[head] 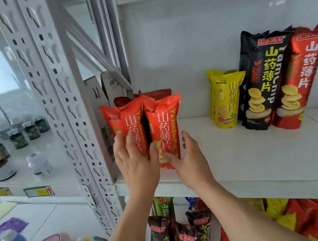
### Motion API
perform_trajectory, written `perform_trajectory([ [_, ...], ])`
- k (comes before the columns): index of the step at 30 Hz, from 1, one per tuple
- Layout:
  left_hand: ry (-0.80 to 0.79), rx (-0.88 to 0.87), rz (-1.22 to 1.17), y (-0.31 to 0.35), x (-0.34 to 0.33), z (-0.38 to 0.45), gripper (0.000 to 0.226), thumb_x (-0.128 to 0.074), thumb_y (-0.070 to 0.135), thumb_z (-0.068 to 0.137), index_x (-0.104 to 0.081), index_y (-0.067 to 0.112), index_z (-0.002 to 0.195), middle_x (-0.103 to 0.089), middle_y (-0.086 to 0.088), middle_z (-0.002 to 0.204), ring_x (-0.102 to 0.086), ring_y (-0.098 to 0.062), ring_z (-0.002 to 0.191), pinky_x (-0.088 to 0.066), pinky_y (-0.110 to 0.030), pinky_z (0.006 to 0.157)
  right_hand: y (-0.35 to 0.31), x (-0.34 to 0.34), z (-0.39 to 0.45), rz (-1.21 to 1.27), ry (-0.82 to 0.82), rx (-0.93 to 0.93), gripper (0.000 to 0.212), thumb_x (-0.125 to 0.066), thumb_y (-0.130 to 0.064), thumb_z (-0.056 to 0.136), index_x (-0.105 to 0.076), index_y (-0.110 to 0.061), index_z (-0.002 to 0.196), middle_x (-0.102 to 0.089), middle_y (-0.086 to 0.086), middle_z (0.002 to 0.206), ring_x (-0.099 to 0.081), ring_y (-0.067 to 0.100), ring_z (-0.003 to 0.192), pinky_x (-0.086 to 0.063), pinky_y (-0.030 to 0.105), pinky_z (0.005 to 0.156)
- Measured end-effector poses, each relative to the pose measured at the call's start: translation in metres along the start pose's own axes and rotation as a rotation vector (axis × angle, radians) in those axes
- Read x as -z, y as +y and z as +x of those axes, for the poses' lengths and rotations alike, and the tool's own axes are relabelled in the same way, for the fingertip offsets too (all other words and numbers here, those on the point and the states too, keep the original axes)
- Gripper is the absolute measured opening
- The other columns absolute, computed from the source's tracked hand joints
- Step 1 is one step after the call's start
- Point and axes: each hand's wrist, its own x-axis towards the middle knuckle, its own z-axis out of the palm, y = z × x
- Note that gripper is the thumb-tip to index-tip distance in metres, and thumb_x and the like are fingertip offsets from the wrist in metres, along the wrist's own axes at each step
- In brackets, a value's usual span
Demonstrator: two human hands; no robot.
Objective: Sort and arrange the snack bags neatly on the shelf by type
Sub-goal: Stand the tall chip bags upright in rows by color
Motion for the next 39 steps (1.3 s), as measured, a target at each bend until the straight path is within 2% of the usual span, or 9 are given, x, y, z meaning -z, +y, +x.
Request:
perform_trajectory([
  [2, -0.033, 0.19, -0.146, -0.001, 0.004, 0.006, 0.074, -0.059, 0.046, 0.095, -0.027, 0.014, 0.153, -0.018, -0.006, 0.163, -0.015, -0.022, 0.15, -0.022, -0.049, 0.122, -0.002, -0.01, 0.005, 0.048, 0.008, -0.063, 0.094, -0.07, -0.065, 0.077, -0.024, -0.03, 0.151, -0.041, -0.006, 0.148, -0.052, 0.014, 0.127, -0.049, 0.036, 0.099],
  [5, -0.031, 0.374, -0.298, -0.011, 0.006, 0.016, 0.087, -0.058, 0.058, 0.09, -0.021, 0.017, 0.156, -0.026, -0.004, 0.161, -0.023, -0.022, 0.149, -0.026, -0.051, 0.121, 0.003, -0.021, 0.014, 0.114, 0.025, -0.112, 0.098, -0.076, -0.074, 0.06, -0.033, -0.036, 0.14, -0.056, -0.009, 0.131, -0.064, 0.013, 0.109, -0.059, 0.044, 0.085],
  [8, -0.11, 0.499, -0.402, -0.02, 0.006, 0.02, 0.093, -0.054, 0.072, 0.084, -0.021, 0.024, 0.157, -0.04, 0.0, 0.155, -0.037, -0.022, 0.143, -0.035, -0.051, 0.116, 0.004, -0.022, 0.016, 0.122, 0.02, -0.139, 0.086, -0.082, -0.058, 0.066, -0.037, -0.031, 0.135, -0.061, -0.009, 0.124, -0.065, 0.014, 0.104, -0.057, 0.043, 0.085],
  [12, -0.162, 0.466, -0.46, -0.021, 0.008, 0.021, 0.082, -0.059, 0.067, 0.084, -0.034, 0.027, 0.151, -0.048, 0.002, 0.143, -0.05, -0.017, 0.127, -0.045, -0.043, 0.107, 0.01, -0.011, 0.015, 0.102, 0.018, -0.145, 0.07, -0.077, -0.042, 0.082, -0.039, -0.022, 0.137, -0.06, -0.01, 0.117, -0.061, 0.012, 0.099, -0.05, 0.031, 0.082],
  [19, -0.269, 0.435, -0.572, -0.007, -0.015, 0.006, 0.08, -0.065, 0.069, 0.078, -0.045, 0.03, 0.145, -0.049, 0.002, 0.133, -0.058, -0.013, 0.116, -0.053, -0.025, 0.084, 0.039, 0.047, 0.007, 0.127, -0.014, -0.179, 0.075, -0.074, -0.034, 0.085, -0.033, -0.021, 0.147, -0.052, -0.012, 0.119, -0.053, 0.008, 0.11, -0.042, 0.025, 0.091],
  [27, -0.413, 0.52, -0.694, 0.038, -0.07, 0.004, 0.07, -0.069, 0.065, 0.081, -0.048, 0.038, 0.142, -0.057, 0.007, 0.136, -0.059, -0.017, 0.121, -0.053, -0.043, 0.1, 0.063, 0.092, 0.002, 0.17, -0.059, -0.197, 0.075, -0.074, -0.036, 0.084, -0.034, -0.025, 0.147, -0.056, -0.009, 0.131, -0.055, 0.009, 0.118, -0.046, 0.033, 0.104],
  [31, -0.491, 0.53, -0.727, 0.058, -0.089, 0.003, 0.07, -0.064, 0.074, 0.075, -0.052, 0.043, 0.136, -0.06, 0.007, 0.134, -0.06, -0.018, 0.12, -0.05, -0.047, 0.103, 0.069, 0.096, 0.004, 0.233, -0.078, -0.178, 0.068, -0.074, -0.026, 0.087, -0.037, -0.025, 0.144, -0.059, -0.015, 0.12, -0.055, -0.009, 0.103, -0.047, 0.005, 0.079],
  [36, -0.566, 0.521, -0.718, 0.069, -0.1, 0.006, 0.07, -0.053, 0.085, 0.071, -0.055, 0.046, 0.129, -0.066, 0.008, 0.126, -0.064, -0.017, 0.114, -0.053, -0.048, 0.099, 0.08, 0.108, 0.011, 0.234, -0.124, -0.157, 0.068, -0.072, -0.027, 0.088, -0.037, -0.026, 0.146, -0.058, -0.014, 0.125, -0.055, -0.007, 0.106, -0.044, 0.004, 0.077],
  [39, -0.627, 0.464, -0.804, 0.076, -0.101, 0.0, 0.051, -0.046, 0.082, 0.082, -0.053, 0.052, 0.123, -0.067, 0.014, 0.123, -0.066, -0.002, 0.108, -0.055, -0.028, 0.091, 0.084, 0.112, 0.013, 0.238, -0.145, -0.155, 0.066, -0.072, -0.025, 0.089, -0.038, -0.026, 0.146, -0.059, -0.013, 0.125, -0.055, -0.011, 0.103, -0.046, 0.003, 0.075],
])
